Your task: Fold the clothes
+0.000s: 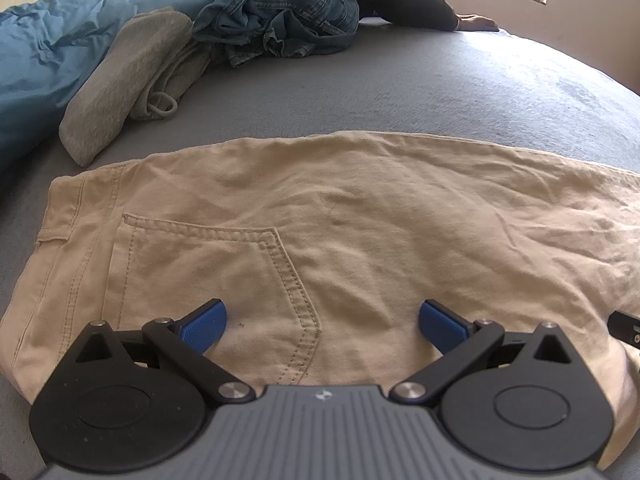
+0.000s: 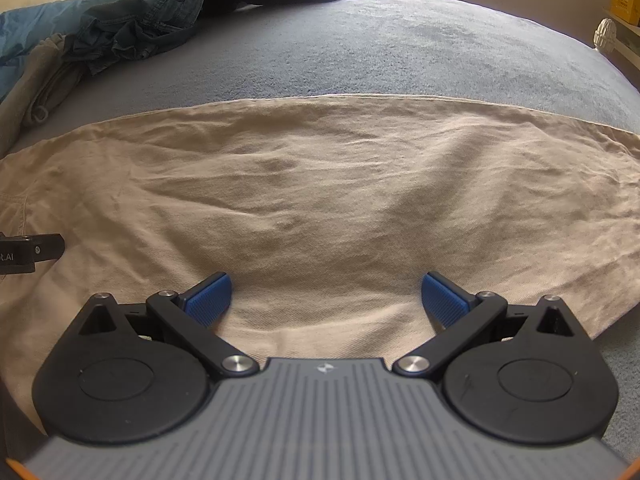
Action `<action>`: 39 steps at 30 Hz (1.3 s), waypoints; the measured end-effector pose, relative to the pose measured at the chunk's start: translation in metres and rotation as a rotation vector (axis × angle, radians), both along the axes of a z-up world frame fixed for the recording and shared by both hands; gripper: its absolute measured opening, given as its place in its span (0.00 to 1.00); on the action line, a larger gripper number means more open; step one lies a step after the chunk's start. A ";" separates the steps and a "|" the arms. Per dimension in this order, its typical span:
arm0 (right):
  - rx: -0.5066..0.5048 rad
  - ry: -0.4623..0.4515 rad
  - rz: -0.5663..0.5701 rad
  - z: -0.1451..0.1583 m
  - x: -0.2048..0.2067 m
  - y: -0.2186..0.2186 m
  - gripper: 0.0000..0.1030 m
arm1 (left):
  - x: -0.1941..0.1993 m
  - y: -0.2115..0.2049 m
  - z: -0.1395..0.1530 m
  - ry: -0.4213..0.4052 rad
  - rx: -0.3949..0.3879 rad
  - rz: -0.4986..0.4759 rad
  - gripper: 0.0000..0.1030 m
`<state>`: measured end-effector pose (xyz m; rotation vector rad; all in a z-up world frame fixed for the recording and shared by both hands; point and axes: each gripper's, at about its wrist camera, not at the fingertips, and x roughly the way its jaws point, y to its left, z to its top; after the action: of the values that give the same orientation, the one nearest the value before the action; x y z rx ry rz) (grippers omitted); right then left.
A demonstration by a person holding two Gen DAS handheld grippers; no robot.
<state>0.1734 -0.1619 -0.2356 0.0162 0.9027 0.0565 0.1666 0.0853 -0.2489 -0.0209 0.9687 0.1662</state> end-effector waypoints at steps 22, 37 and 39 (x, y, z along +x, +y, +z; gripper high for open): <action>-0.010 -0.017 0.005 -0.001 -0.002 0.002 0.99 | 0.024 0.005 0.030 -0.152 -0.132 -0.080 1.00; 0.003 0.009 0.010 0.005 0.002 -0.002 0.99 | 0.032 -0.007 -0.012 -0.143 -0.102 -0.085 1.00; 0.002 -0.026 0.002 0.013 0.000 -0.004 0.99 | 0.030 -0.007 -0.013 -0.146 -0.097 -0.085 1.00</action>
<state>0.1736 -0.1661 -0.2226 0.0167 0.8766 0.0590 0.1970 0.0781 -0.2618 -0.0802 0.8295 0.0388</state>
